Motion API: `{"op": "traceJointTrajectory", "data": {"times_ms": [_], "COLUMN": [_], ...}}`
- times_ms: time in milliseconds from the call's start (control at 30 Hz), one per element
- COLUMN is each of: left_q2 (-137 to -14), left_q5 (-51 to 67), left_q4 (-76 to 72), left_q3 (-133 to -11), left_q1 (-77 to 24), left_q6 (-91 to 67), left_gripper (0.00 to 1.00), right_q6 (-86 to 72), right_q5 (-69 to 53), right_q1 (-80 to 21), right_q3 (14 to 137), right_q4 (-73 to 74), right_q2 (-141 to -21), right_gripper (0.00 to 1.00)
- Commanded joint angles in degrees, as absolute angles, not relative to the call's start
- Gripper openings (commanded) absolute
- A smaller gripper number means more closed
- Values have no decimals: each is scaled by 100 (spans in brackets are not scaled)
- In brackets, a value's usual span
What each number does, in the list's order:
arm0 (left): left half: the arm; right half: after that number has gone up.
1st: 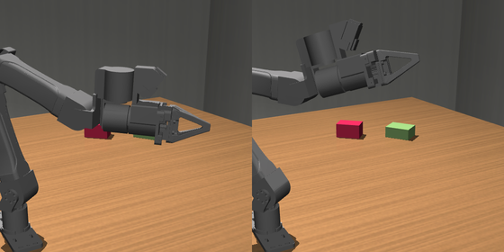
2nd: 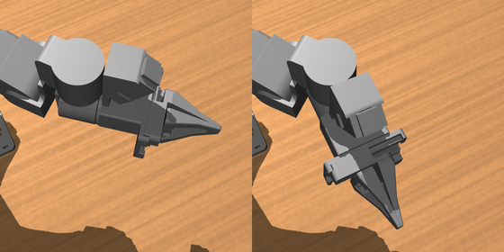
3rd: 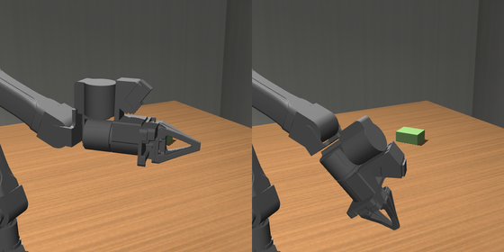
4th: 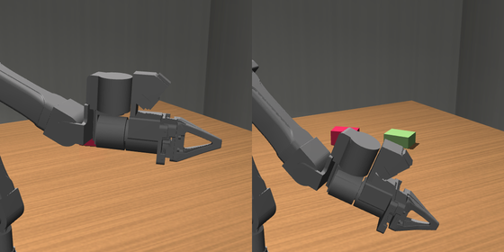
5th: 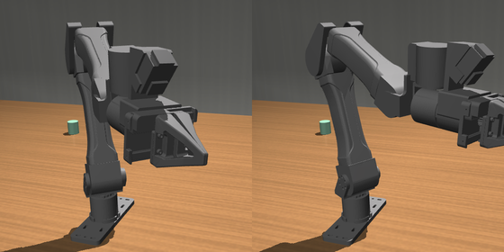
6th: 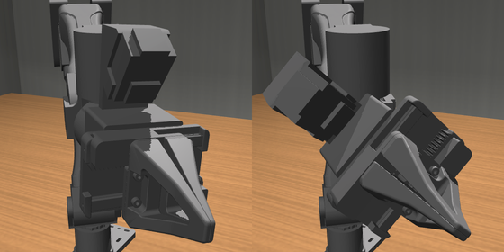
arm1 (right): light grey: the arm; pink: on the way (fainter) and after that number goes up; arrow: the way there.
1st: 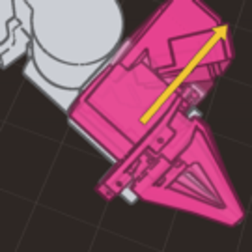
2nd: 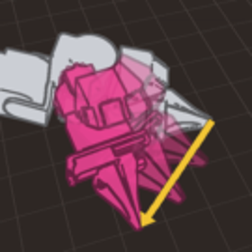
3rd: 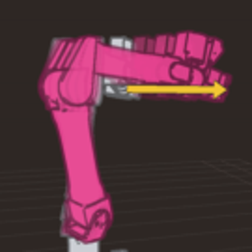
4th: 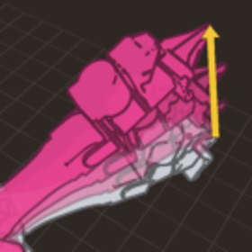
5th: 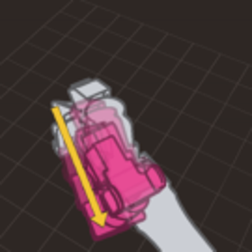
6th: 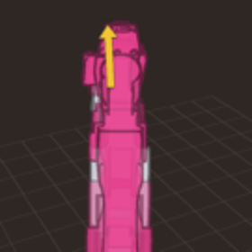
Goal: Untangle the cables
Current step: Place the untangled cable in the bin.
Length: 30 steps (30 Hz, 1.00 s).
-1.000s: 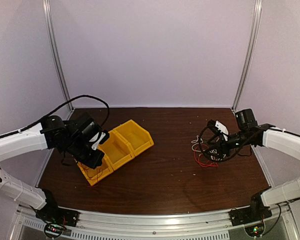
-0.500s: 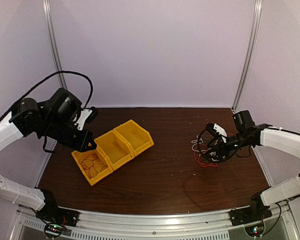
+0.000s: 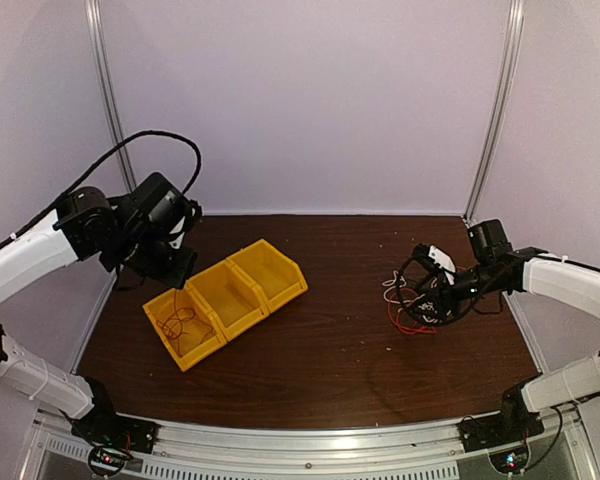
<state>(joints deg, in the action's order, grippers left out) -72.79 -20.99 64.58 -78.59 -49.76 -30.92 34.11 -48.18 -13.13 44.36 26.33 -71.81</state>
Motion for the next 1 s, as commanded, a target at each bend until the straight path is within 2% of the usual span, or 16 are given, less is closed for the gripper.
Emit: {"op": "traceJointTrajectory", "data": {"times_ms": [0, 233, 333, 600, 967], "left_q2": [-7033, -6281, -6288, -6363, -5760], "left_q5": [-3106, -2974, -3025, -2225, -1226], "left_q4": [5799, 3677, 3263, 2868, 2767], "left_q3": [-7353, -5875, -5565, -5020, -4003], "left_q1": [-4750, -4176, -3982, -3832, -3832], "left_q6": [-2849, -2361, -2314, -2594, -3090], "left_gripper": [0, 0, 0, 0, 0], "right_q6": [3365, 3379, 3392, 3418, 3487], "right_q5": [-4869, -4850, -4828, -4790, -4805], "right_q1": [-1296, -1301, -1301, -1301, -1301], "right_q3": [4498, 4504, 4487, 4479, 4509], "right_q4": [2640, 2632, 2640, 2637, 2685], "right_q2": [-7136, -7178, -7172, -7171, -7304], "right_gripper": [67, 67, 67, 67, 67]}}
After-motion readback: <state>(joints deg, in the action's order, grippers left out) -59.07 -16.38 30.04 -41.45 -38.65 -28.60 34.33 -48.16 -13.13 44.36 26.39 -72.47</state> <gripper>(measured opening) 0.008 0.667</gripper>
